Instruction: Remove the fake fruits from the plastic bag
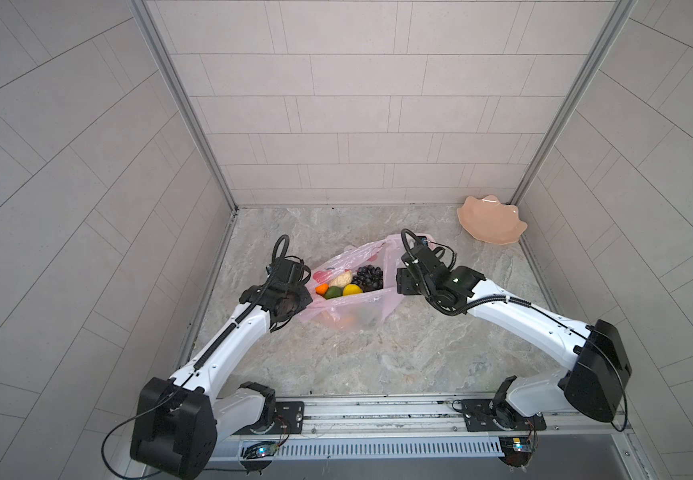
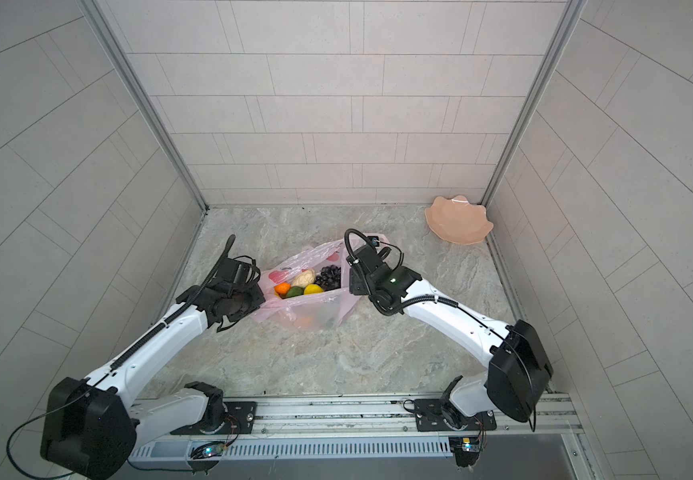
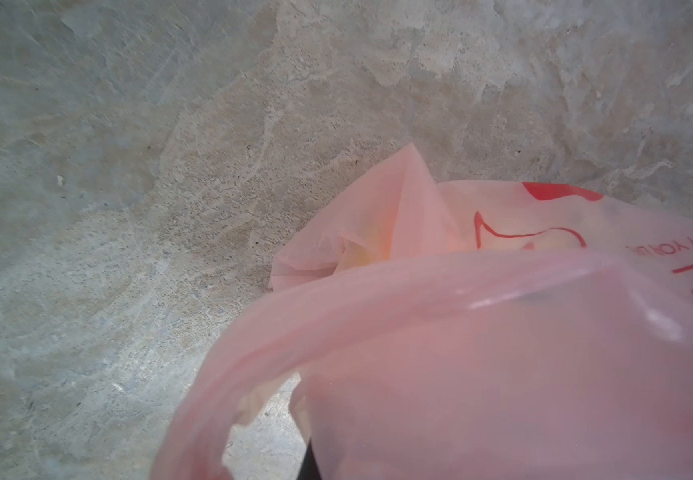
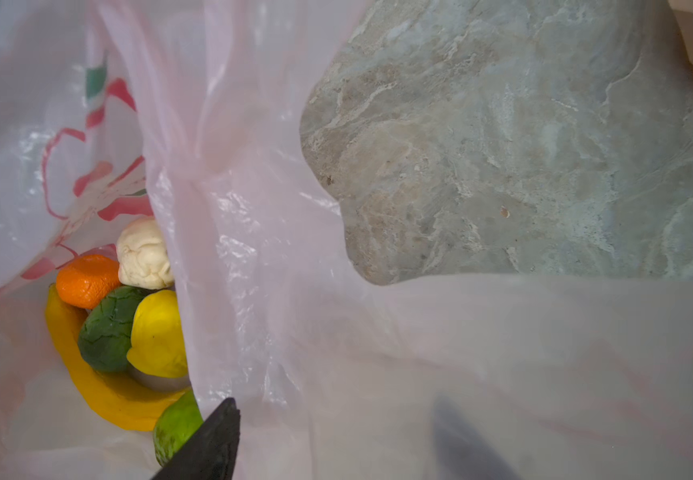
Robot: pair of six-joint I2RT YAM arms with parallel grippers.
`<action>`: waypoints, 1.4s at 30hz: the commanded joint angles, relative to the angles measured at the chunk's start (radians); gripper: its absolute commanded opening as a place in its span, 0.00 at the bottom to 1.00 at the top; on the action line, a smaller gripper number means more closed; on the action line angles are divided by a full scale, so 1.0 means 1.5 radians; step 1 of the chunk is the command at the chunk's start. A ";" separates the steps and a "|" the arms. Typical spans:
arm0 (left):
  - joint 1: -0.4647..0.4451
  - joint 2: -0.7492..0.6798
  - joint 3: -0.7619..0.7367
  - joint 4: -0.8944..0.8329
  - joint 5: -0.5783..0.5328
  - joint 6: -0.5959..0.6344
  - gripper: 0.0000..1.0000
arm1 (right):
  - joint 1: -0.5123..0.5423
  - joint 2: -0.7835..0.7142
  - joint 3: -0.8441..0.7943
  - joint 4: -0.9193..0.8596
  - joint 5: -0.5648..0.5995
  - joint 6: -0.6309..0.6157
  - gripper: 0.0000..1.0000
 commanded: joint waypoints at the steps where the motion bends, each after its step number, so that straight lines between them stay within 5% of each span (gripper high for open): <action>1: -0.004 -0.014 -0.011 -0.014 -0.005 0.008 0.00 | 0.000 0.010 0.004 -0.008 0.004 0.002 0.67; 10: 0.003 -0.005 -0.034 -0.008 -0.011 0.012 0.00 | 0.000 -0.053 -0.169 0.113 -0.081 0.005 0.26; 14: 0.074 -0.009 -0.056 0.007 0.034 0.012 0.00 | -0.014 -0.066 -0.245 0.174 -0.108 0.004 0.11; 20: 0.232 -0.005 -0.098 0.057 0.189 0.009 0.00 | -0.071 -0.047 -0.344 0.293 -0.173 0.018 0.03; 26: 0.215 -0.012 -0.095 0.060 0.198 0.023 0.00 | -0.123 -0.021 -0.325 0.364 -0.239 0.017 0.00; 30: 0.130 -0.034 -0.073 0.026 0.127 0.037 0.00 | -0.119 -0.011 -0.257 0.314 -0.240 -0.011 0.11; 35: 0.034 -0.050 -0.074 0.032 0.076 0.025 0.00 | -0.119 -0.043 -0.220 0.221 -0.203 -0.055 0.51; 42: -0.027 -0.046 -0.056 0.029 0.026 0.005 0.00 | -0.119 -0.143 -0.233 0.104 -0.168 -0.101 0.77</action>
